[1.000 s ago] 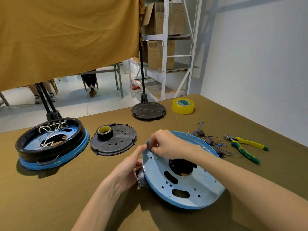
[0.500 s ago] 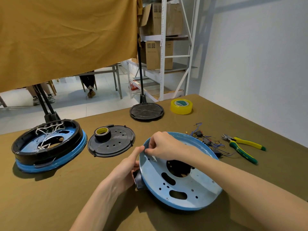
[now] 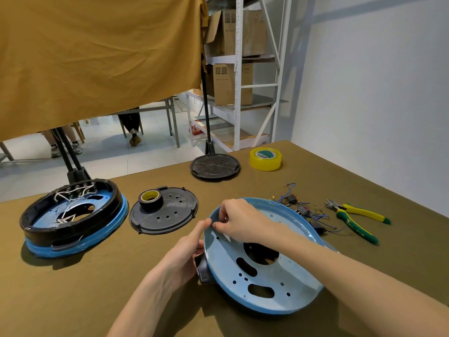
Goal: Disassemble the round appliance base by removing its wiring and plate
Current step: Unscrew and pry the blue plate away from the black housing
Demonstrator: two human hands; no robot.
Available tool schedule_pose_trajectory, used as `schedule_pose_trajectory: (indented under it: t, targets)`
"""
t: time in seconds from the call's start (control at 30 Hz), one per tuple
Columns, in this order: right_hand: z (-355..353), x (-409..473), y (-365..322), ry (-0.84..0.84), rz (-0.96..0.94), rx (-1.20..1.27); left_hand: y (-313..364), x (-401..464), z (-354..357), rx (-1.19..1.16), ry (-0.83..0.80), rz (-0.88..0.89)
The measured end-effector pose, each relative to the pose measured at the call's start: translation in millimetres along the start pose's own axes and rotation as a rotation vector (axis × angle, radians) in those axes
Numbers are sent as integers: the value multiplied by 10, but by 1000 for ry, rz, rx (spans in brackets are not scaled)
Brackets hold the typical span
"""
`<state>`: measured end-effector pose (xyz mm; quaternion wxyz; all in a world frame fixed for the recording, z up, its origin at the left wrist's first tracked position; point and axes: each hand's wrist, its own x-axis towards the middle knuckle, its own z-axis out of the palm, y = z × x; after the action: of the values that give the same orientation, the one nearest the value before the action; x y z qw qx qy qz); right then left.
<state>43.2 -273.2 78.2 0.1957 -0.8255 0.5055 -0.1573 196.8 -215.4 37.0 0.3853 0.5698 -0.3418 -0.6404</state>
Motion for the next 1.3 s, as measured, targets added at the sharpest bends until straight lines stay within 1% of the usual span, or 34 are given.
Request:
schedule_pose_trajectory:
  t: [0.17,0.23,0.33,0.43,0.6,0.73,0.93,1.0,1.07,1.2,1.3]
  targets:
    - [-60,37,16,-122,-27,73,-11,15,-18,9,13,-1]
    - [-49,29,33,-99,-5,86,-13,19,-27,10,16,2]
    - [18,15,56,2,5,41,-10,15,-36,7,6,11]
    - [24,20,43,-21,-28,56,-14,9,-36,21,11,3]
    - [-78,45,13,-109,-36,70,-29,9,-40,18,19,12]
    - [-28,-3,19,-42,-4,39,-34,18,-44,19,19,20]
    - [-31,25,17,-77,-9,77,-29,14,-39,-4,4,2]
    - [-70,26,11,-116,-28,71,-30,15,-35,-6,0,8]
    - [-74,14,-8,-115,-39,48,-31,17,-39,-2,-10,13]
    - [-9,-23,2,8,-26,-35,-35,31,-48,-2,-14,18]
    - [2,-16,7,-24,-37,18,-34,31,-40,-4,-19,13]
